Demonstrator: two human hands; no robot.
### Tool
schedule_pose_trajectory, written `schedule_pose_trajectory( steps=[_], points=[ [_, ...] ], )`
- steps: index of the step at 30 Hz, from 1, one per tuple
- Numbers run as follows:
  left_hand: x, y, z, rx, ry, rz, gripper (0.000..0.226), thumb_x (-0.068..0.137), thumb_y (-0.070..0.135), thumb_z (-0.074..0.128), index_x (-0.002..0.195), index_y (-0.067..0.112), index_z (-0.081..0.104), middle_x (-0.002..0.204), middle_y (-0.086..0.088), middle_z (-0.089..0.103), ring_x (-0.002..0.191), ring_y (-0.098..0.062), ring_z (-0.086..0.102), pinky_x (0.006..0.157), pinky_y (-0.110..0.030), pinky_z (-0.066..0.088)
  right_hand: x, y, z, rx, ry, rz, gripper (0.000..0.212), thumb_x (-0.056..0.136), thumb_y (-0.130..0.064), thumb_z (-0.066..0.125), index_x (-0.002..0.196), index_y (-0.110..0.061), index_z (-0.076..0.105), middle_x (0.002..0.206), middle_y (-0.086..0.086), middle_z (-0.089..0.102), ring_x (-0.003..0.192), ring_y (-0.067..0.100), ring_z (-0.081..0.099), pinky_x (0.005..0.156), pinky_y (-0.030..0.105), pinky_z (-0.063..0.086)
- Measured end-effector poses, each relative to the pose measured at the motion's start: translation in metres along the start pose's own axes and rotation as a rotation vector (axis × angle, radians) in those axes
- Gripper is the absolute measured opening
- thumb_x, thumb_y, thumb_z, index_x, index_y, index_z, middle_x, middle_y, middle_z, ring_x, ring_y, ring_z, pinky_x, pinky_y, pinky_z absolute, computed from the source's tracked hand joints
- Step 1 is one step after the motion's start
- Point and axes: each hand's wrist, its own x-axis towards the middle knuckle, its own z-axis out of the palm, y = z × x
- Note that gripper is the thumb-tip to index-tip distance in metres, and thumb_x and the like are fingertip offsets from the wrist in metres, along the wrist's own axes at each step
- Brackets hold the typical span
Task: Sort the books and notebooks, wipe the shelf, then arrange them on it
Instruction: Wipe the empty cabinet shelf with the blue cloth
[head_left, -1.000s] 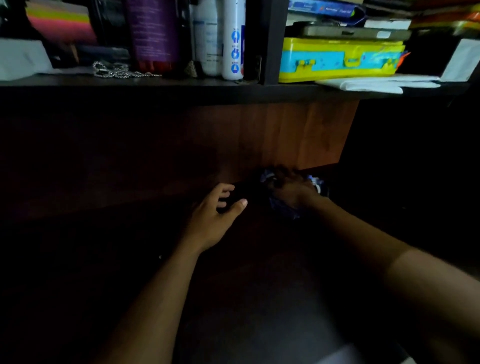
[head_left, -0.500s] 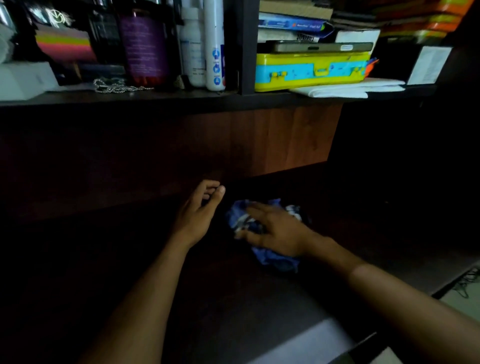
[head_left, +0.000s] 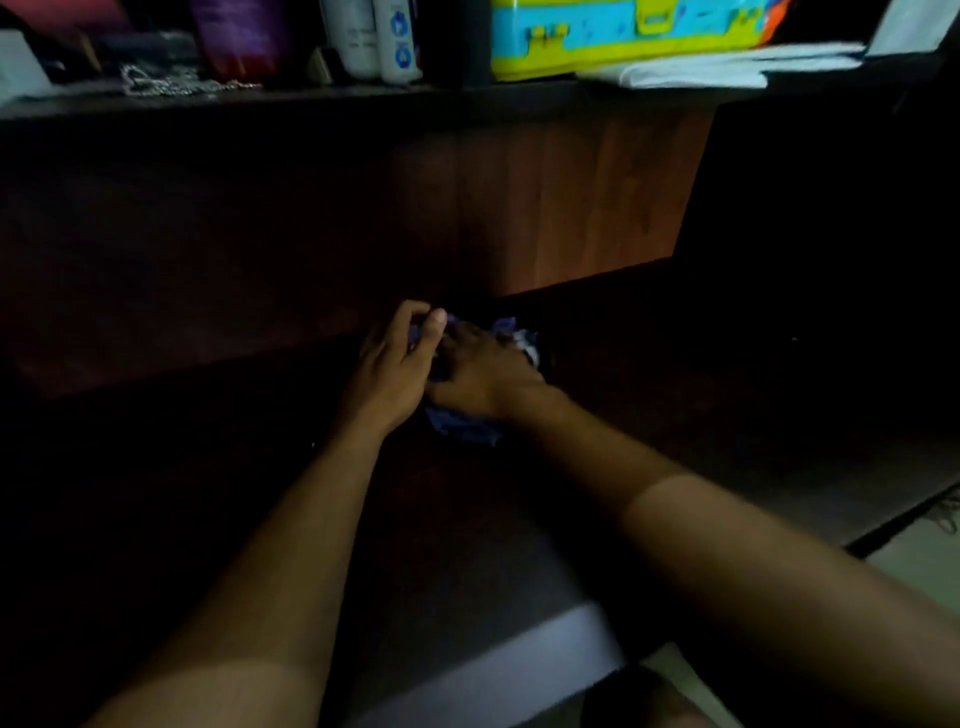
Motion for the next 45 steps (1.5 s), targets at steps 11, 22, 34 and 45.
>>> schedule_pose_trajectory(
  steps=[11,22,34,45],
  points=[
    [-0.099,0.039,-0.002,0.541,-0.408,0.027,0.060,0.106,0.058,0.019,0.161,0.033,0.019,0.170,0.004,0.010,0.156,-0.012,0.005,0.127,-0.036,-0.001,-0.159,0.112,-0.042,-0.059,0.045,0.320,0.072,0.094,-0.065,0.043,0.148,-0.019,0.045,0.158,0.008,0.038,0.146,0.027,0.036,0.116,0.052,0.030],
    [-0.203,0.082,-0.001,0.453,-0.424,-0.039,0.070,0.100,0.068,0.014,0.162,0.036,0.010,0.170,0.008,0.007,0.156,-0.008,0.003,0.127,-0.036,-0.005,-0.239,0.017,-0.029,0.027,-0.010,0.084,0.099,0.075,-0.082,0.026,0.156,-0.026,0.036,0.164,0.002,0.029,0.151,0.021,0.026,0.121,0.051,0.023],
    [-0.117,0.061,0.021,0.753,-0.111,-0.218,0.049,0.106,0.053,0.026,0.145,0.029,0.042,0.150,-0.011,0.034,0.135,-0.040,0.032,0.116,-0.058,0.025,-0.257,0.217,-0.071,-0.079,0.180,0.759,0.081,0.091,-0.072,0.039,0.152,-0.018,0.035,0.158,0.019,0.034,0.145,0.036,0.033,0.115,0.053,0.031],
    [-0.111,0.049,-0.010,0.697,-0.340,-0.067,0.053,0.107,0.042,0.036,0.159,0.035,0.027,0.169,0.006,0.016,0.154,-0.019,0.019,0.125,-0.043,0.016,-0.175,-0.029,-0.013,0.039,-0.112,0.161,0.077,0.099,-0.062,0.027,0.162,-0.021,0.015,0.170,0.013,0.001,0.157,0.028,-0.003,0.124,0.049,-0.003]
  ],
)
